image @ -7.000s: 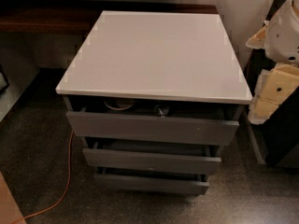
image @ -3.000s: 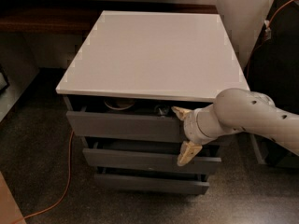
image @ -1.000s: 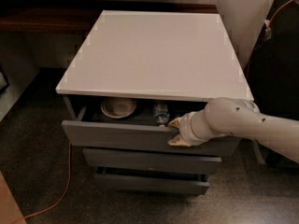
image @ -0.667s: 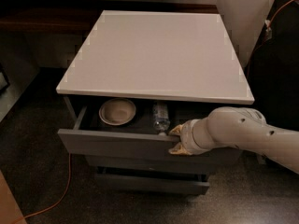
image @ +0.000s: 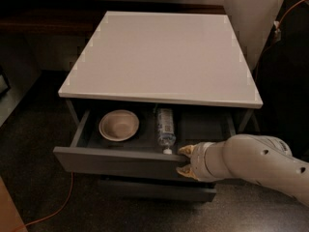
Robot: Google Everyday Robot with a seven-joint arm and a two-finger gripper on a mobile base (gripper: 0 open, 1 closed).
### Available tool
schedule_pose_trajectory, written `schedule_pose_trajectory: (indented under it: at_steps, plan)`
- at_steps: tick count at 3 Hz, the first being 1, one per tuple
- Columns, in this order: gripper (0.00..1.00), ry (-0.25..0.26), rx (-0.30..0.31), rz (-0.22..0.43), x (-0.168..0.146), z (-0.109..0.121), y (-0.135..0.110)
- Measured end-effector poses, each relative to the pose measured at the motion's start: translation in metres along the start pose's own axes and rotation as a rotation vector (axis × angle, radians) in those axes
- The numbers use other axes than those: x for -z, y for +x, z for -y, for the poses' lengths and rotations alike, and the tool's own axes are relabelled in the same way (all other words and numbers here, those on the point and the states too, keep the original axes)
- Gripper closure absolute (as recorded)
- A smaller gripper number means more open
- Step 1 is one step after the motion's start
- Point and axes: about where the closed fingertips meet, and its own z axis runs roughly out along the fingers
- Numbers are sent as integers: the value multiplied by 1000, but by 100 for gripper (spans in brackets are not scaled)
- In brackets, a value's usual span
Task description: Pick blue plastic bottle from top drawer and place on counter
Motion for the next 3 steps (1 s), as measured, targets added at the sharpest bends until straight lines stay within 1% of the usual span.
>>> schedule_pose_trajectory:
  at_steps: [1,2,3]
  plan:
    - [100,-18,-24,-5,3,-18,1]
    - [100,-50,-37,-33,3,-31,3]
    - [100,-51,-37,-34,3,-31,3]
